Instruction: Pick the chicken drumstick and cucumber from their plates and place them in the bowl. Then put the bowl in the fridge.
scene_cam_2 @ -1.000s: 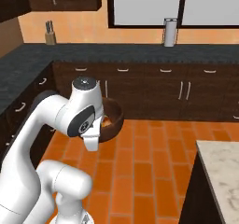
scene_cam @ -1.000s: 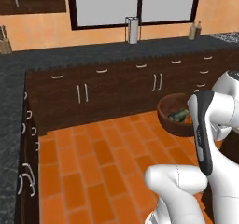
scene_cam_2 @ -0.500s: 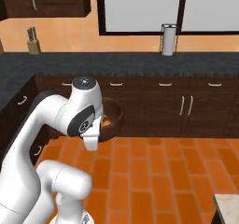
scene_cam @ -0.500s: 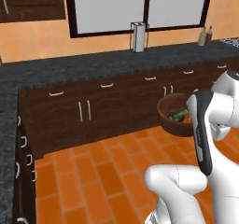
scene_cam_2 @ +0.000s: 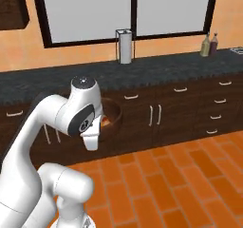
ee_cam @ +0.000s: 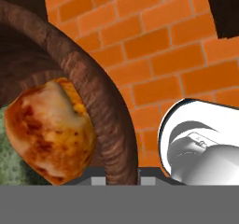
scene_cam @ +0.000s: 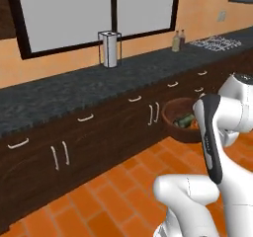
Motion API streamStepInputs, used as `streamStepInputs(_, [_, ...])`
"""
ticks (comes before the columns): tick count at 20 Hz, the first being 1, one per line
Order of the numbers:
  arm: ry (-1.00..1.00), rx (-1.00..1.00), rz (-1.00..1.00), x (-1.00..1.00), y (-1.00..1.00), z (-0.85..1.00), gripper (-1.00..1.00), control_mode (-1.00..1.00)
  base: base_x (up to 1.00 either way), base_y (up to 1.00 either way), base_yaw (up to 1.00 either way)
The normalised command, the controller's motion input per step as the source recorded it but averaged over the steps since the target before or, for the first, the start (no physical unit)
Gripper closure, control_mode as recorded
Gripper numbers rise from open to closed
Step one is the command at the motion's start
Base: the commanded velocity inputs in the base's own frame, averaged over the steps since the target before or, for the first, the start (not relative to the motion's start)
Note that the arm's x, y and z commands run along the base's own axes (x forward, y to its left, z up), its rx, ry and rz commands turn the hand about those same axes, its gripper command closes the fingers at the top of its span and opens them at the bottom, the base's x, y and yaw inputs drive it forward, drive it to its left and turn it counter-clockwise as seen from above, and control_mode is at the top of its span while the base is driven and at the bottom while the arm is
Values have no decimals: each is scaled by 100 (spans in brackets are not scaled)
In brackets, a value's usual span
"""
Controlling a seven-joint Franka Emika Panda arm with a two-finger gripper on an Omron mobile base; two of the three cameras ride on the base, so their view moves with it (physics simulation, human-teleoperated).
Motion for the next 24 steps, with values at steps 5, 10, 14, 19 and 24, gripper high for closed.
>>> streamStepInputs(5, [0, 0, 0, 0, 0, 0, 100, 100, 70, 47, -77])
streamStepInputs(10, [0, 0, 0, 0, 0, 0, 100, 100, 60, 34, -79])
streamStepInputs(14, [0, 0, 0, 0, 0, 0, 100, 100, 64, 34, -76])
streamStepInputs(19, [0, 0, 0, 0, 0, 0, 100, 100, 80, 40, -70])
streamStepInputs(24, [0, 0, 0, 0, 0, 0, 100, 100, 96, 46, -61])
